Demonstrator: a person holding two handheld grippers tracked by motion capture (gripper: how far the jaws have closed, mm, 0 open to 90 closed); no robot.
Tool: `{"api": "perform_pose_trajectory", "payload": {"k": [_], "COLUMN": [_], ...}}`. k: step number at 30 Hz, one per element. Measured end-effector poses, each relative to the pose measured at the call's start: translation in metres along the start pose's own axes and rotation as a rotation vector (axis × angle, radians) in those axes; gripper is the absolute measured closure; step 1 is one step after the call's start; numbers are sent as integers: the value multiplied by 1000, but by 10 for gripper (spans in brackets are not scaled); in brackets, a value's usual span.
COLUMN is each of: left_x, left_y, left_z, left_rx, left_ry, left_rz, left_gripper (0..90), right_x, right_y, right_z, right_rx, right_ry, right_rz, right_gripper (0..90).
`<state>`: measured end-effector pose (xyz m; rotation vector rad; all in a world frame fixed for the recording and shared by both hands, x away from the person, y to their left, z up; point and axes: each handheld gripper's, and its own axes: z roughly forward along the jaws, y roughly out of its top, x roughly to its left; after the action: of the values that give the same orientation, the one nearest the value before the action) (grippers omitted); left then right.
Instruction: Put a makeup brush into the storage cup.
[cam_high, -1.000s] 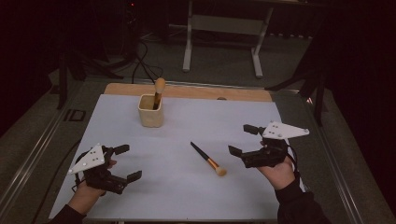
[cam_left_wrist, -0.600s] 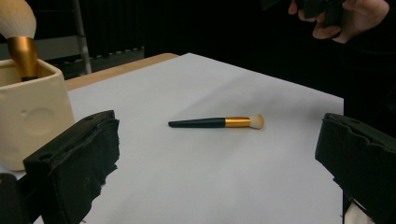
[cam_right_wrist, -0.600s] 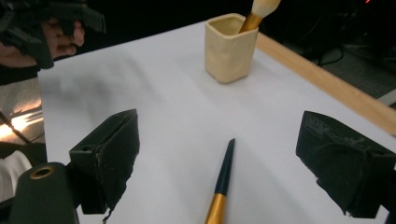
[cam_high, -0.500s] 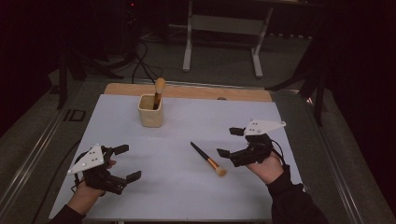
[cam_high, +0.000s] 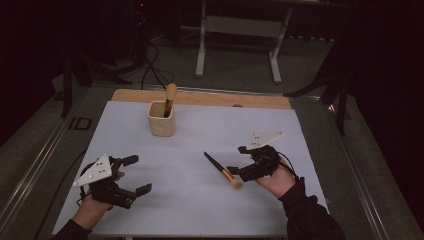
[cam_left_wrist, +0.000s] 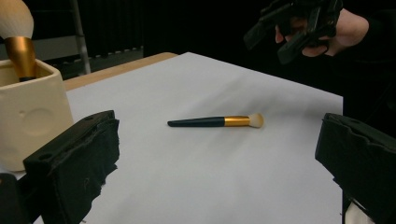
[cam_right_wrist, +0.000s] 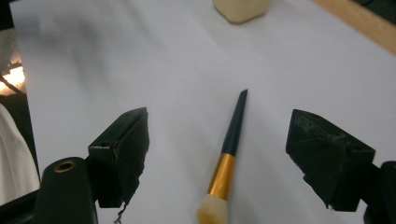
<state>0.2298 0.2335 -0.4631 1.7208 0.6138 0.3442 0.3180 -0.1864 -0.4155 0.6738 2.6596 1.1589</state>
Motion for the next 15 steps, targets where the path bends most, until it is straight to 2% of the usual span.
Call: {"api": "perform_pose_trajectory", "payload": {"k": [15], "left_x": [-2], "left_y": [0], "left_z": [-1], "left_rx": [6], "left_ry": [6], "left_rz": [8], "left_gripper": [3], "right_x": [-6], "right_y": [-1], "right_z": [30], "right_rx": [158], "right_ry": [27], "right_rz": [36], "right_gripper": [264]}}
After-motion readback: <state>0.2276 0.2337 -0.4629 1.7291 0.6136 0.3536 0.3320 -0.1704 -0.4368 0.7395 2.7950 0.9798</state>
